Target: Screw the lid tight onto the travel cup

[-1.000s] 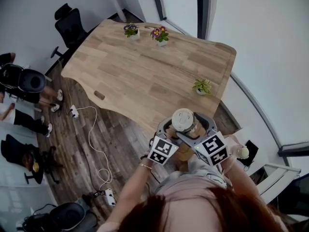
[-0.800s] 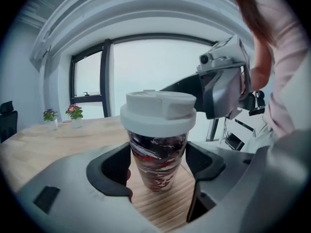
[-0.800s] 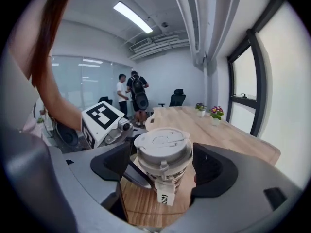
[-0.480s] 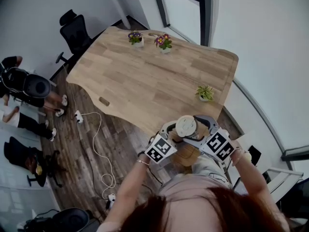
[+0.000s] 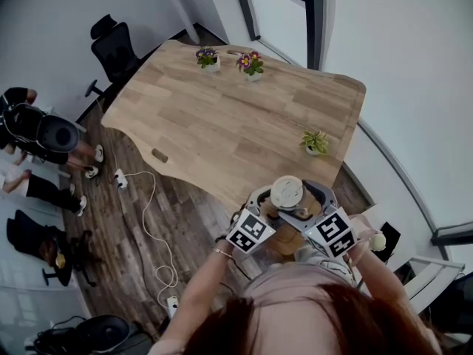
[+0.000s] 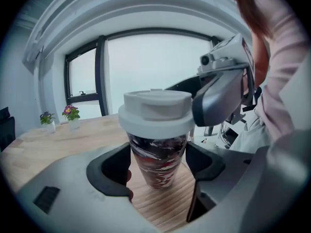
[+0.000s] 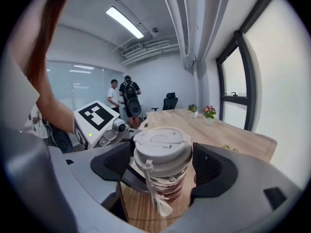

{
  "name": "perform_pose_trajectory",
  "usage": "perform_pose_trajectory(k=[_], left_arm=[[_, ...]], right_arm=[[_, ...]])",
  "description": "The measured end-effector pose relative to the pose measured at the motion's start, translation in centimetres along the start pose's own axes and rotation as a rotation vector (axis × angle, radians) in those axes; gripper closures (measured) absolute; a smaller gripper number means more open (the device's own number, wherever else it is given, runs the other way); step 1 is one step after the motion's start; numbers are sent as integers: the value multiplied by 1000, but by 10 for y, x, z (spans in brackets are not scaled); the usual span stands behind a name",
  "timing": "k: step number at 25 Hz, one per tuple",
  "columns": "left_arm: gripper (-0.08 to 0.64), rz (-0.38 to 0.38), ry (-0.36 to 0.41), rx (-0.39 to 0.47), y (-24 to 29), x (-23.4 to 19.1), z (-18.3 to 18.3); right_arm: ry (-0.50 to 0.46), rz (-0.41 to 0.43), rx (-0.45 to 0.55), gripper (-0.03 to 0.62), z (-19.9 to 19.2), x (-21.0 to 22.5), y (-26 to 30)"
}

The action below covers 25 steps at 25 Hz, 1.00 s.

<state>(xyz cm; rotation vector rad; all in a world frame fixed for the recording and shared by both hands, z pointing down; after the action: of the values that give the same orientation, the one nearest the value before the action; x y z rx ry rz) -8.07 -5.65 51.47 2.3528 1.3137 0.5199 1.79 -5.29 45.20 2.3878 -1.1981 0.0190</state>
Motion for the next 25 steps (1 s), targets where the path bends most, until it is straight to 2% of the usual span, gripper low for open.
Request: perform_pose_trajectory(k=[5, 9, 12, 19, 21, 23, 25], left_arm=[[210, -75, 45, -3, 3, -4, 1], [210, -101, 66, -16, 5, -7, 3], [210, -72, 50, -14, 7, -7, 3], [210, 61, -21, 3, 9, 0, 4], [210, 74, -32, 10, 9, 1, 3], [210, 60, -26, 12, 9, 0, 3], [210, 28, -6, 8, 9, -2, 3]], right_arm=[[-73, 141, -66, 230, 4, 11, -3], [-110, 194, -96, 230, 6, 23, 2], [-93, 168, -66, 230, 4, 22, 3], [18, -43, 66, 230, -5, 12, 1], [40, -40, 78, 230, -6, 13, 1], [44, 14, 59, 230, -6, 15, -1], [6, 80, 19, 230, -6, 17, -4]])
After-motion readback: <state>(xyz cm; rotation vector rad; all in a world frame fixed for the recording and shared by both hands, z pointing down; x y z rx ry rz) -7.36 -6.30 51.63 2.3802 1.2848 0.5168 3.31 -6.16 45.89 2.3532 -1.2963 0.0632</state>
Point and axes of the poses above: the fingertips, and each gripper's own axes: y forward along the fingers, x to its right, z out of its top, the point moved 7 cm from there along -y, backward along the fingers, and after that the axes turned 8 degrees about y, right-handed, at the moved point
